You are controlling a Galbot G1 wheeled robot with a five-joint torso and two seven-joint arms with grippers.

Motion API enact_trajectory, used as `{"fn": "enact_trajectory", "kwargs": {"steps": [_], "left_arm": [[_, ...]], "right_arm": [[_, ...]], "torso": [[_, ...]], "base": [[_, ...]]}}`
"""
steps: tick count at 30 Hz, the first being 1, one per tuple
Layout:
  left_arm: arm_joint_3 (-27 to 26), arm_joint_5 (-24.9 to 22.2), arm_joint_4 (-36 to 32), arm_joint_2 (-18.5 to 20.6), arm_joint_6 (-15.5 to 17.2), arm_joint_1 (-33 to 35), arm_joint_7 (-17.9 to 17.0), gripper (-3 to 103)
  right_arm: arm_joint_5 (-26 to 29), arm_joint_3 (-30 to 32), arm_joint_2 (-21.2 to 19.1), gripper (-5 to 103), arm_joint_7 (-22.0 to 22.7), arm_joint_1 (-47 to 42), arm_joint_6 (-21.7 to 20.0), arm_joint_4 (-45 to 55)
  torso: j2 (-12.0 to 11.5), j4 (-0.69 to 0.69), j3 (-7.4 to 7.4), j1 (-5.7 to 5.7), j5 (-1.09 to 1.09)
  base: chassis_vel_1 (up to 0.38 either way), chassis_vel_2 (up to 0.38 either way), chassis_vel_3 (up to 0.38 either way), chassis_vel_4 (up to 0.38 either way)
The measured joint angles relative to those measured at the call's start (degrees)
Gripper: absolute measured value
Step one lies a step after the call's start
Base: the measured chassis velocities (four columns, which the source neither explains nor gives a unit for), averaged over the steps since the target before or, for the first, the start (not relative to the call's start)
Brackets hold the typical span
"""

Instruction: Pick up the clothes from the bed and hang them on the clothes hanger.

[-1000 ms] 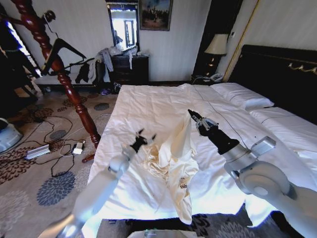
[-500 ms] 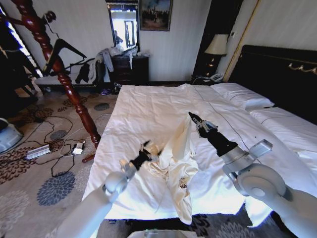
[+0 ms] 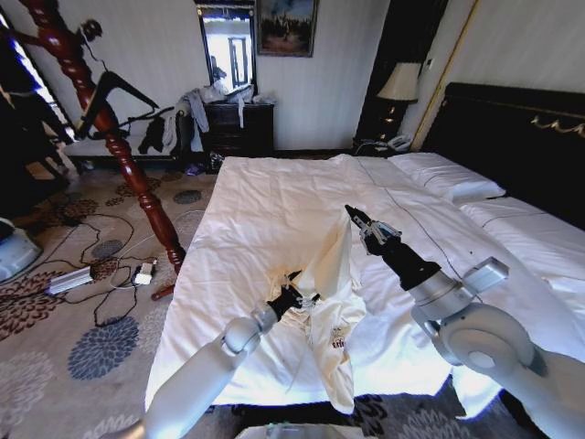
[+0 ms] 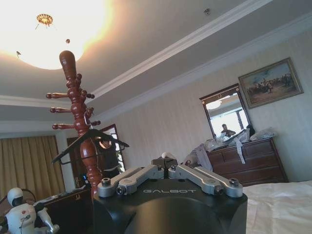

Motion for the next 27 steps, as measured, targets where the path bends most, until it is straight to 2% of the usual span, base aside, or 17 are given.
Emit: {"fn": "enact_trajectory", "kwargs": {"steps": [3, 8, 12, 17, 21, 27], "left_arm": [[-0.5, 0.4, 1.1, -2.2, 0.0, -0.8, -1.4, 100], [-1.7, 0.6, 0.7, -3.4, 0.0, -0.9, -2.5, 100], [-5.8, -0.1, -3.0, -1.8, 0.9, -0.3, -3.5, 100], [-9.4, -1.0, -3.6, 0.4, 1.4, -0.3, -3.9, 100], [-13.1, -2.3, -1.1, 1.7, 1.6, -1.9, -4.1, 100], [-13.8, -3.2, 4.8, 0.5, 0.7, -6.0, -4.2, 100]], "right_arm": [[-0.1, -0.1, 0.6, 0, 0.0, 0.0, 0.0, 0.1], [-0.3, -0.2, 0.7, 0, 0.0, -0.1, 0.0, 0.1], [-0.3, -0.2, 0.7, 0, 0.7, -0.2, 0.0, -0.8], [-0.3, -0.2, 0.8, 0, 0.9, -0.2, 0.0, -1.3], [-0.3, -0.6, 0.8, 0, 1.0, -0.3, -0.1, -1.0], [0.2, -0.9, 0.2, 0, 1.0, -1.7, -0.7, 1.8]], "torso": [[0.0, 0.0, 0.0, 0.0, 0.0], [0.0, -0.01, 0.0, 0.0, -0.02], [0.0, 0.0, 0.0, 0.0, -0.02], [0.0, 0.0, 0.0, 0.0, -0.02], [0.0, 0.01, 0.0, 0.0, -0.02], [0.0, -0.02, 0.0, 0.0, -0.02]], "base": [[0.0, 0.0, 0.0, 0.0], [0.0, 0.0, 0.0, 0.0], [0.0, 0.0, 0.0, 0.0], [0.0, 0.0, 0.0, 0.0], [0.0, 0.0, 0.0, 0.0], [0.0, 0.0, 0.0, 0.0]]}}
